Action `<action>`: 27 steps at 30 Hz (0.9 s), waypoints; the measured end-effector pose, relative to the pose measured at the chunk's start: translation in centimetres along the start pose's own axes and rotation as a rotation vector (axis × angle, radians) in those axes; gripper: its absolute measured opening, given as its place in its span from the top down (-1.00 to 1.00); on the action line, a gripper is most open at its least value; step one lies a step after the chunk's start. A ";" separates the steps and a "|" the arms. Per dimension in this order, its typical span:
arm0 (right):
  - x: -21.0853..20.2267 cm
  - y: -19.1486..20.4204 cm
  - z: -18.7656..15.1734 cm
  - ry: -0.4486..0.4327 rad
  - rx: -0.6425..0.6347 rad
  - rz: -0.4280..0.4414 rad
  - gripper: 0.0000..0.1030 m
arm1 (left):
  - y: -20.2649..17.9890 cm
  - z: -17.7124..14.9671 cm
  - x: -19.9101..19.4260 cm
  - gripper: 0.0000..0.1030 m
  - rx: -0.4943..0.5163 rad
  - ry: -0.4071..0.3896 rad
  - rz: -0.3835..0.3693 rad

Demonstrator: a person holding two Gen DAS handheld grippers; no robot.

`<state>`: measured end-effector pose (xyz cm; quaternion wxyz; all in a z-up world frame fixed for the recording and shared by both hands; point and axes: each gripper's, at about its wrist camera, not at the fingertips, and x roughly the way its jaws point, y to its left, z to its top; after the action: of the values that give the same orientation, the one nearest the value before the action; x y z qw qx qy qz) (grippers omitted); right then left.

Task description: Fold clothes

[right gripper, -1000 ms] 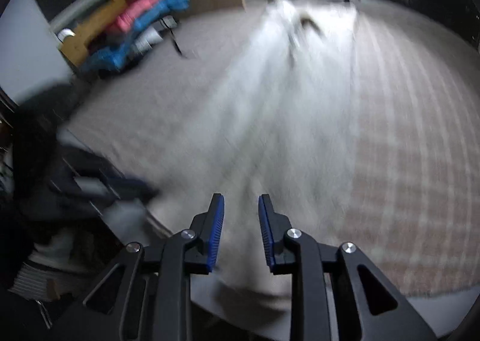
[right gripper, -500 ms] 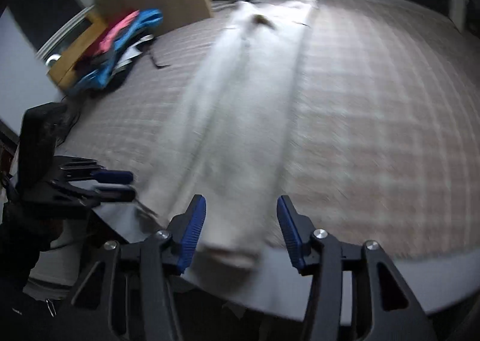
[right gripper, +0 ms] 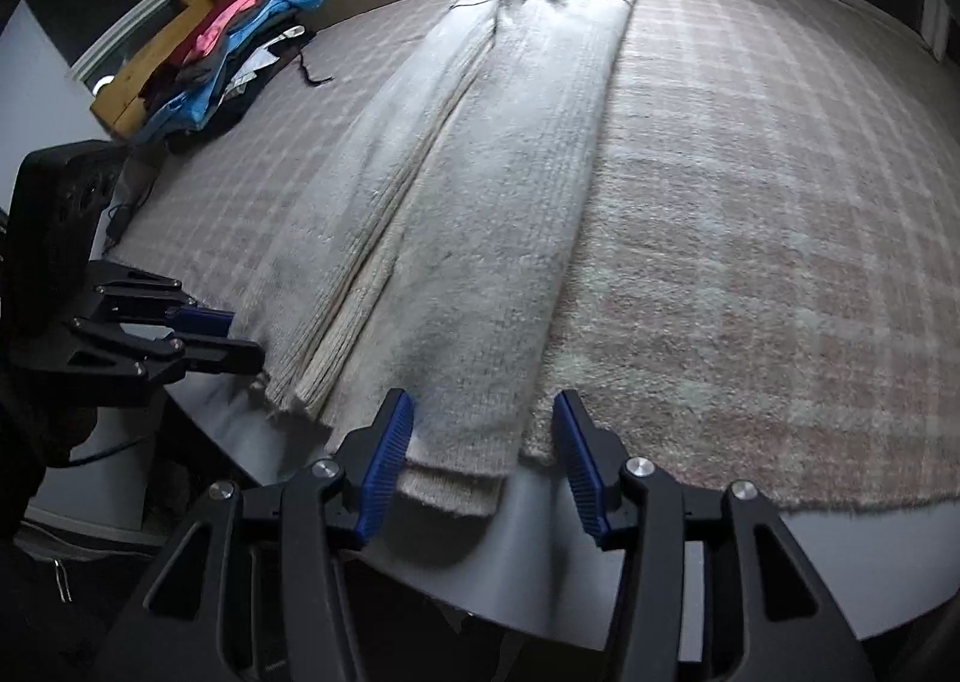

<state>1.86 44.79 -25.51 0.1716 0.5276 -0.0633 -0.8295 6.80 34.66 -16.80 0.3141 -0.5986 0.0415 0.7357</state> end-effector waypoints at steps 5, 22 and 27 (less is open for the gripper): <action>0.0 0.5 0.7 0.021 -0.033 0.057 0.71 | -1.3 1.9 0.0 0.88 0.021 -0.033 -0.068; -9.8 -2.5 19.6 -0.356 0.201 0.393 0.74 | 5.7 20.6 -13.9 0.88 0.071 -0.399 -0.248; -7.5 -5.5 27.9 -0.409 0.302 0.387 0.74 | 14.0 26.2 -13.9 0.88 0.017 -0.415 -0.287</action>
<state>-21.46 50.38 -8.58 0.2297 0.3474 -0.3183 -0.8516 -21.57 29.23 -1.23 0.4223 -0.4321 -0.1032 0.7902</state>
